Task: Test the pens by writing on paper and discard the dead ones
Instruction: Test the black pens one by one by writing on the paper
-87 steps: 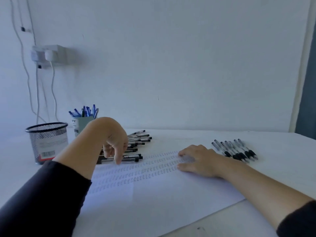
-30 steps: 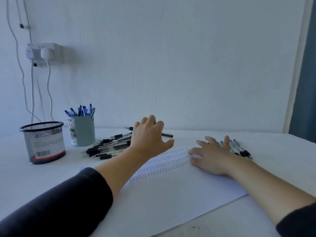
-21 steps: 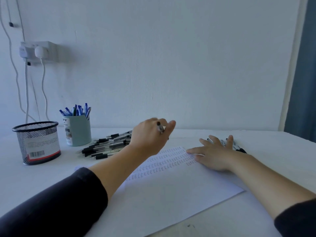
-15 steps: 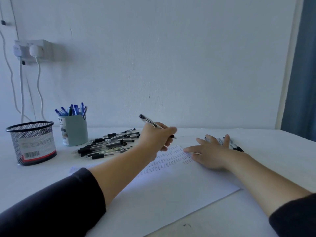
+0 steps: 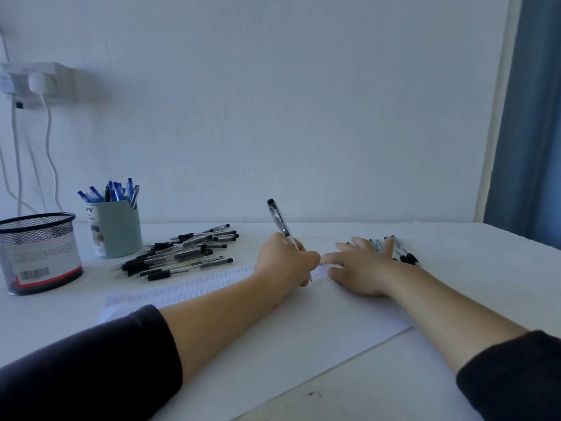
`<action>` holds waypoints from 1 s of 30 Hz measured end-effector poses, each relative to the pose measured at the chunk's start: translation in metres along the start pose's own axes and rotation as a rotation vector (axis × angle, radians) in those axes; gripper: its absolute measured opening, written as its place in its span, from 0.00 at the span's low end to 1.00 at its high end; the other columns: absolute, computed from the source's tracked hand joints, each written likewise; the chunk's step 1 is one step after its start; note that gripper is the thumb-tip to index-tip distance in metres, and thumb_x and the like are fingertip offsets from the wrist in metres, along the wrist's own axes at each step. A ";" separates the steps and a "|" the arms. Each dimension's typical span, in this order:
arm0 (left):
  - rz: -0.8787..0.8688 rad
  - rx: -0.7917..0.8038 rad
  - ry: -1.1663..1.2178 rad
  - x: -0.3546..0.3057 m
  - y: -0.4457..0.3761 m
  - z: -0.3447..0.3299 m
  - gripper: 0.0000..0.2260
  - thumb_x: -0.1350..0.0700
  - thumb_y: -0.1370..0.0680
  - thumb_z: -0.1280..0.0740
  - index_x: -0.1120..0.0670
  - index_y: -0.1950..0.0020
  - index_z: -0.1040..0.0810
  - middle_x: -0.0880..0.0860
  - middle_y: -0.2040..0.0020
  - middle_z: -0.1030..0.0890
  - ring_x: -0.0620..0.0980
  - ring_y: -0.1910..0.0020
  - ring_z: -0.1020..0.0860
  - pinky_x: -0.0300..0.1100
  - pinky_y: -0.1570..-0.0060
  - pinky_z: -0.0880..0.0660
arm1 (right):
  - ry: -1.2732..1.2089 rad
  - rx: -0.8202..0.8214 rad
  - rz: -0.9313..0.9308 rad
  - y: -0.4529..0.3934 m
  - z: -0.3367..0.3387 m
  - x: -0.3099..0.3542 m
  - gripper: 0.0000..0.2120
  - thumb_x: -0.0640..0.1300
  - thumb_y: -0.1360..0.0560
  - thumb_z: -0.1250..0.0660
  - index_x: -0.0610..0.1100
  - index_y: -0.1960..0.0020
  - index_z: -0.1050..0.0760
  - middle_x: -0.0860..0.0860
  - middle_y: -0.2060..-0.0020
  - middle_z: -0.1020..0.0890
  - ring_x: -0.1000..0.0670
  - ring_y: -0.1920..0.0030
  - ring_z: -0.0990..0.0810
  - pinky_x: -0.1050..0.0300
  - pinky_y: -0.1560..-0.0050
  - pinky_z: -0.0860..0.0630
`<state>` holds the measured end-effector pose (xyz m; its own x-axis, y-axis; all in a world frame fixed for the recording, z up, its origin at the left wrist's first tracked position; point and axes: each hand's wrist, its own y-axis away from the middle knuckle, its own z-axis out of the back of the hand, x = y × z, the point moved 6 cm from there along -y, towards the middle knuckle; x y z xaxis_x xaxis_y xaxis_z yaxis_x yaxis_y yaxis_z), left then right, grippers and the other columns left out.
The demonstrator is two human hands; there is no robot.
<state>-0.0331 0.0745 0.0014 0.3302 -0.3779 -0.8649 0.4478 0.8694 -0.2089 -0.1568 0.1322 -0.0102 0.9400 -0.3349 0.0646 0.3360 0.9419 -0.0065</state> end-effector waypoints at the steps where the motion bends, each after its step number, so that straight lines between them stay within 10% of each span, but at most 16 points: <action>1: 0.000 -0.005 -0.010 0.001 -0.001 0.000 0.06 0.62 0.31 0.36 0.57 0.69 0.27 0.51 0.79 0.24 0.47 0.80 0.33 0.32 0.76 0.38 | -0.004 0.000 0.000 0.000 0.000 0.000 0.21 0.51 0.18 0.54 0.67 0.28 0.42 0.51 0.22 0.51 0.49 0.23 0.63 0.29 0.35 0.72; 30: -0.034 -0.009 -0.095 -0.002 0.002 -0.001 0.08 0.61 0.30 0.35 0.56 0.70 0.28 0.51 0.78 0.25 0.43 0.82 0.34 0.30 0.80 0.39 | -0.034 0.010 -0.003 -0.002 -0.002 -0.001 0.20 0.52 0.18 0.53 0.67 0.29 0.41 0.51 0.23 0.47 0.50 0.24 0.61 0.29 0.35 0.72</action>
<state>-0.0339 0.0771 0.0019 0.3924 -0.4355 -0.8102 0.4525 0.8582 -0.2421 -0.1583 0.1310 -0.0119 0.9365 -0.3366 0.0986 0.3379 0.9412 0.0035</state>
